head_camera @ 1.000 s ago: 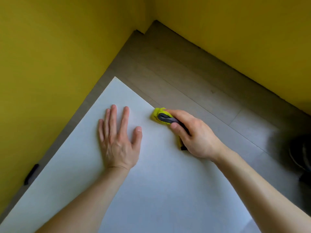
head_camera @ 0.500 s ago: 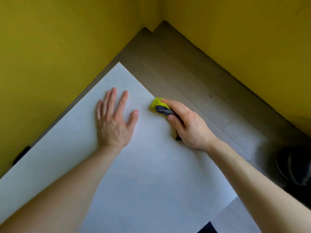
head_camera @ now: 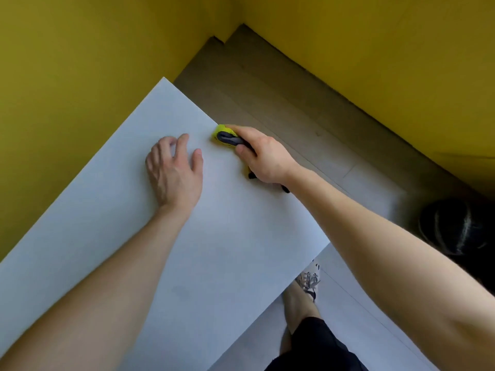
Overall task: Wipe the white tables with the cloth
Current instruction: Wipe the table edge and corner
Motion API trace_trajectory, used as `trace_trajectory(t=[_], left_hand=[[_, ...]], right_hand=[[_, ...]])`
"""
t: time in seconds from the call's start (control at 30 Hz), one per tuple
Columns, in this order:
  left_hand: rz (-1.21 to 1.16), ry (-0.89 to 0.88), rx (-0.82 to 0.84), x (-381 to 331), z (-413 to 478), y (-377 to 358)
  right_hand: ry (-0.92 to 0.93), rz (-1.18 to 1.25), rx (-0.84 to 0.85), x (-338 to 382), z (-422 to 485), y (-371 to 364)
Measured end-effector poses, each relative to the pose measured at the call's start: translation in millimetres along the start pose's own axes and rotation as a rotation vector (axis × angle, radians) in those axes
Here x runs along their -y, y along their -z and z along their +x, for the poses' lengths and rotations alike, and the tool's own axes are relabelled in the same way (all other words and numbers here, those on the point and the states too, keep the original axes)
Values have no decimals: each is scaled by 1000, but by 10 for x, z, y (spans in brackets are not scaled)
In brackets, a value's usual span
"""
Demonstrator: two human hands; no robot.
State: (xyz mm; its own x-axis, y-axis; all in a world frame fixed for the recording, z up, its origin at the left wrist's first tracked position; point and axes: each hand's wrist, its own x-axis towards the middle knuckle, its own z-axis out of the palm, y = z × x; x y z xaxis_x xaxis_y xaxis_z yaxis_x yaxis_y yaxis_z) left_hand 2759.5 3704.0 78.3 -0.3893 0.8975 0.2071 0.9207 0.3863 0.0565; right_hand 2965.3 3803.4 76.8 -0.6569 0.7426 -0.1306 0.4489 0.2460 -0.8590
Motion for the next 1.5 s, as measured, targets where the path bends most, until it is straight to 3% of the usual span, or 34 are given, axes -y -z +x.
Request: trace_trajectory(t=[0.13, 0.23, 0.47, 0.53, 0.67, 0.83, 0.93, 1.1, 1.2, 1.3, 1.5], left_hand=[[-92, -83, 80, -521, -740, 148], [-76, -88, 126, -678, -1089, 98], [-88, -56, 84, -680, -1107, 20], [-96, -60, 68, -688, -1109, 5], [-113, -43, 42, -690, -1111, 14], [-107, -49, 47, -704, -1122, -6], [-111, -49, 35, -707, -1128, 10], [-113, -52, 21, -669, -1124, -44], [-112, -56, 16, -677, -1129, -54], [-119, -52, 14, -672, -1133, -52], [-125, -50, 13, -701, -1131, -35]], right_hand=[[-46, -38, -17, -250, -1315, 280], [-78, -49, -14, -296, -1644, 327], [-33, 3, 9, -47, 15, -22], [-43, 7, -1, -32, 107, -48], [-71, 32, -63, -211, -914, 125], [-239, 29, -61, -374, -2313, 409], [-202, 7, -46, -335, -1892, 334], [-109, -30, -17, -152, -268, -20], [-100, -27, 2, -46, 105, -88], [-118, 4, -40, -120, -328, -7], [-294, -36, -103, -317, -2130, 305]])
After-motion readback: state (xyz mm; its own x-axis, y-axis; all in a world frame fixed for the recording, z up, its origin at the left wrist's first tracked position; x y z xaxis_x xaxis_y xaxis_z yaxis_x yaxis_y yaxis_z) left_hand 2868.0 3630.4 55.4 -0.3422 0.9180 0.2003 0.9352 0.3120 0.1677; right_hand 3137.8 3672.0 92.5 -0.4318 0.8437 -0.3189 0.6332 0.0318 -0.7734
